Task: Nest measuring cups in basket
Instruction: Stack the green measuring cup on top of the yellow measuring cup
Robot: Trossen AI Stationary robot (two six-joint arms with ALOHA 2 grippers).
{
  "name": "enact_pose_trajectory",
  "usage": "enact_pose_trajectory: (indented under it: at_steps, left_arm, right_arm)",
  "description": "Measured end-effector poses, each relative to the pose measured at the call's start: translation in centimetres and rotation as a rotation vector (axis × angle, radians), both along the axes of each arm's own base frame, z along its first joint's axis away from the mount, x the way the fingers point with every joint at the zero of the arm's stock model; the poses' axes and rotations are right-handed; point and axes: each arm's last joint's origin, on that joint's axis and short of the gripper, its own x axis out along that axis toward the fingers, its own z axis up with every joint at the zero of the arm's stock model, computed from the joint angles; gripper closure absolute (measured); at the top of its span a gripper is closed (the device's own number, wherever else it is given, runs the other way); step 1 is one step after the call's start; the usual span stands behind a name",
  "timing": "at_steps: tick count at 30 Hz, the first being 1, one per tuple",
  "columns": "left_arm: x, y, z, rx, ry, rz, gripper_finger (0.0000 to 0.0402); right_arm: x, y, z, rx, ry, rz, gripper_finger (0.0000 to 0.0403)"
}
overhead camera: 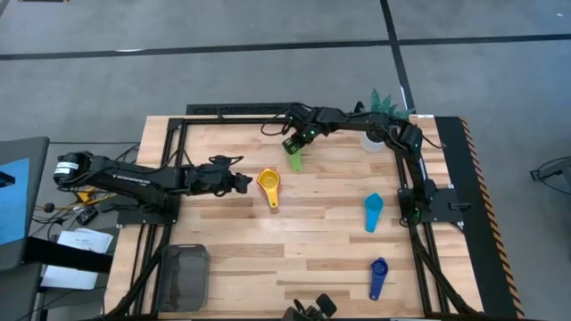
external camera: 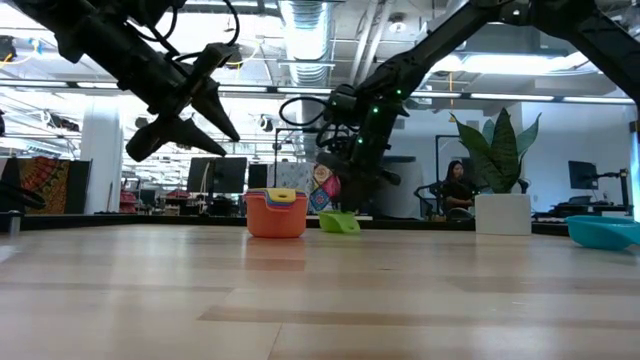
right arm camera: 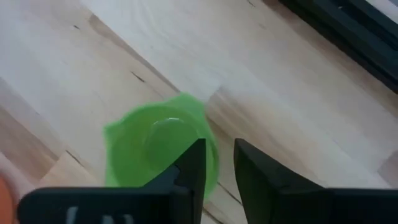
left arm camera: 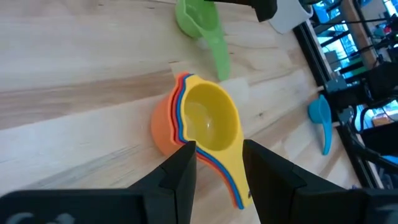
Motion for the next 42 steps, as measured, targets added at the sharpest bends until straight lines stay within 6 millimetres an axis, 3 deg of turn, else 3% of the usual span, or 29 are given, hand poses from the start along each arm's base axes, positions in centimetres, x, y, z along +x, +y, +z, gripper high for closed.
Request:
enact_pose_trajectory:
  at_steps: [10, 14, 18, 30, 35, 38, 42]
  left_arm:
    - [0.0, 0.0, 0.0, 0.006, 0.003, -0.002, 0.0283]
    - [0.0, 0.0, 0.0, 0.009, 0.004, -0.003, 0.0283]
    - [0.0, 0.2, 0.0, 0.009, 0.005, 0.005, 0.0283]
    - [0.0, 0.4, 0.0, 0.011, 0.008, 0.004, 0.0283]
    - [0.0, 0.4, 0.0, 0.02, 0.013, -0.002, 0.0283]
    - [0.0, 0.4, 0.0, 0.022, 0.017, -0.02, 0.0283]
    - [0.0, 0.3, -0.1, 0.034, 0.029, -0.059, 0.0283]
  right_arm:
    - [-0.2, 0.1, -0.1, 0.013, 0.017, 0.0, 0.0264]
    - [-0.2, 0.1, -0.2, 0.015, 0.019, 0.002, 0.0284]
    - [-0.2, 0.0, -1.8, 0.086, 0.041, 0.017, 0.0308]
    - [-0.2, 0.2, -1.5, 0.115, 0.025, 0.022, 0.0389]
    - [-0.1, 0.4, -1.5, 0.142, 0.02, 0.02, 0.0386]
    - [-0.1, 0.8, -0.9, 0.161, 0.002, 0.014, 0.0394]
    - [0.3, 1.7, 2.0, 0.15, -0.055, 0.018, 0.0391]
